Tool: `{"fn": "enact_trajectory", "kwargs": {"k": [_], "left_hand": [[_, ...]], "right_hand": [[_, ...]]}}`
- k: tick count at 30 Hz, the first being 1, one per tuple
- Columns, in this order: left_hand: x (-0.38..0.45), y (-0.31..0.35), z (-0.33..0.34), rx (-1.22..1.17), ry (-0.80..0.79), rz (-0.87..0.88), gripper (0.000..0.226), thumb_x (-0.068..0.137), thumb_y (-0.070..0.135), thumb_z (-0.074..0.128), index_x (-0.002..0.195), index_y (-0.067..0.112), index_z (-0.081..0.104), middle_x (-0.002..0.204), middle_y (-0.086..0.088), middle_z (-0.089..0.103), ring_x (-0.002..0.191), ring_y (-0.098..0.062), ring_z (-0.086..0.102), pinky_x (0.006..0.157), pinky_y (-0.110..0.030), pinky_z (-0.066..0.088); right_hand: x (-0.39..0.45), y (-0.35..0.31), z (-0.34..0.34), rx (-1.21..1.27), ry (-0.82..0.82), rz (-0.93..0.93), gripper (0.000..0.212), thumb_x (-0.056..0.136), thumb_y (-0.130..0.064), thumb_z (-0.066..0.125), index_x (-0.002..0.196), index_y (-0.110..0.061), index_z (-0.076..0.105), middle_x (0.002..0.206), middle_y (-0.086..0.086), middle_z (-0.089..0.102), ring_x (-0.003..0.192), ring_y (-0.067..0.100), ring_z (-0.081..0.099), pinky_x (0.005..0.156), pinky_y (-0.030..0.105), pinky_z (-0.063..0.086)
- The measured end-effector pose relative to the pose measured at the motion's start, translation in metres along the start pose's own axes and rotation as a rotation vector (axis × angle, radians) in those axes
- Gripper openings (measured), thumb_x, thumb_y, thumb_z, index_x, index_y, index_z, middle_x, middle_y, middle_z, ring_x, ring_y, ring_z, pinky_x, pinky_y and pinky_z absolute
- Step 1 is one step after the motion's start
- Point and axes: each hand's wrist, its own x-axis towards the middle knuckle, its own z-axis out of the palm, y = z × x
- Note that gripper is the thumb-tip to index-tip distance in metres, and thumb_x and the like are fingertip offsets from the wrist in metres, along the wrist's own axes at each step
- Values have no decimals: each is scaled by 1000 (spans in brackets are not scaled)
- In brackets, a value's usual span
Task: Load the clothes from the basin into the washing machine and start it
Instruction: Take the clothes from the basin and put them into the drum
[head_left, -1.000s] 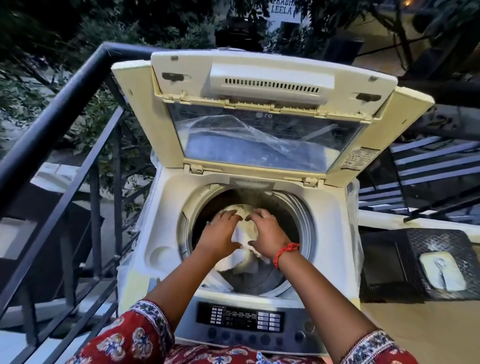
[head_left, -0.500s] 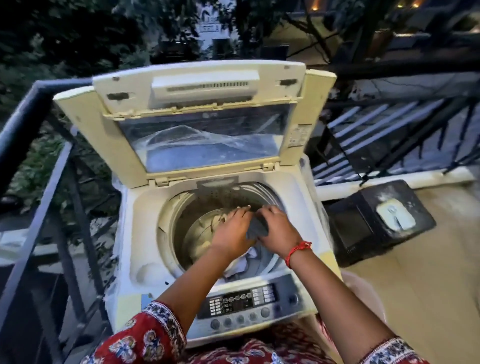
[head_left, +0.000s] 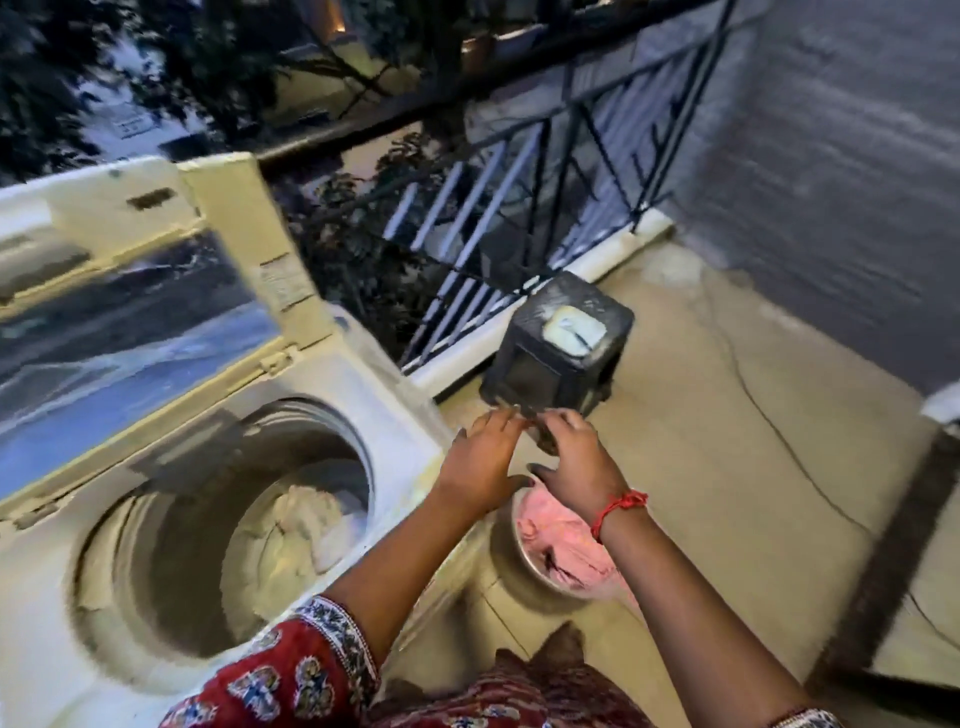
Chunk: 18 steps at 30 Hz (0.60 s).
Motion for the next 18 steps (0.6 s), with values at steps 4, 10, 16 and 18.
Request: {"fn": "enact_trajectory", "kwargs": {"k": [4,10,16,18], "left_hand": [[43,58,39,14,-96,19,73,72,46,76,134,29,41,145,2,40,135,-20,36,105,-49,42],[101,115,91,41,-209,14,79,74,46,75,141,23,37,151,-1,34,137,-23,35,107,-47,41],[127,124,135,166,-350,-53,89,77,49,72,147,27,20,160,0,17,147,-26,15,113,-52,33],[127,117,152,232,-395,-69,95,77,53,70,149,28,14,161,0,13,148,-28,12,113,-53,31]], "right_hand": [[-12,73,-31,7,7,86,67,68,-22,81,128,-21,51,126,4,51,115,29,52,96,41,48],[-16,168,-57,2,-40,177,61,71,-25,80,126,-23,53,130,3,50,115,28,51,94,36,48],[-20,230,-52,34,-191,287,78,72,-32,80,140,-26,41,149,6,32,132,31,33,102,36,42],[-20,244,-42,12,-233,307,84,71,-36,79,143,-26,37,152,8,28,134,32,30,108,37,36]]}}
